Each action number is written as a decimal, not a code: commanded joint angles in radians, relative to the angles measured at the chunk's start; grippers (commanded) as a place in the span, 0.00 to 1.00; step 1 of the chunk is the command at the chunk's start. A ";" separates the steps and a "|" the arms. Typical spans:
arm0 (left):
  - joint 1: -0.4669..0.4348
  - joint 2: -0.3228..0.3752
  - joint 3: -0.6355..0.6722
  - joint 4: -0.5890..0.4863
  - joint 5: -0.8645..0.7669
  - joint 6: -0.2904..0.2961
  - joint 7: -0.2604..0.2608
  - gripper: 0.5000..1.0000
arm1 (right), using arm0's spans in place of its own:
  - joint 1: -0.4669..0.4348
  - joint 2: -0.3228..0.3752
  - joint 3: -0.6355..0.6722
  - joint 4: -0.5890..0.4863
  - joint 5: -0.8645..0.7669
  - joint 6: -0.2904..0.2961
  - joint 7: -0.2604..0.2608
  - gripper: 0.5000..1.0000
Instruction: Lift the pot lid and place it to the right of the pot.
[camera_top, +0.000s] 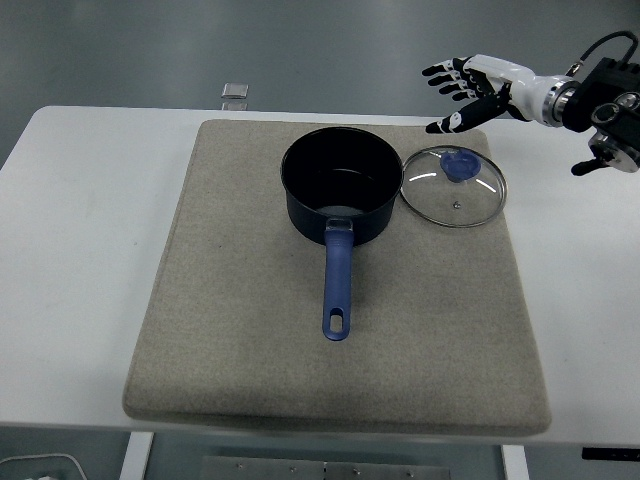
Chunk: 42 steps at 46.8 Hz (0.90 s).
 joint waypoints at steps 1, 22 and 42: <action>0.001 0.000 0.000 0.000 0.001 0.000 0.000 1.00 | -0.002 0.002 0.019 0.000 0.108 -0.001 -0.003 0.80; 0.000 0.000 0.000 0.000 0.000 0.000 0.000 1.00 | -0.068 0.063 0.142 -0.041 0.633 -0.001 -0.008 0.80; 0.000 0.000 0.000 0.000 0.001 0.000 0.000 1.00 | -0.123 0.077 0.154 -0.064 0.876 0.001 -0.011 0.80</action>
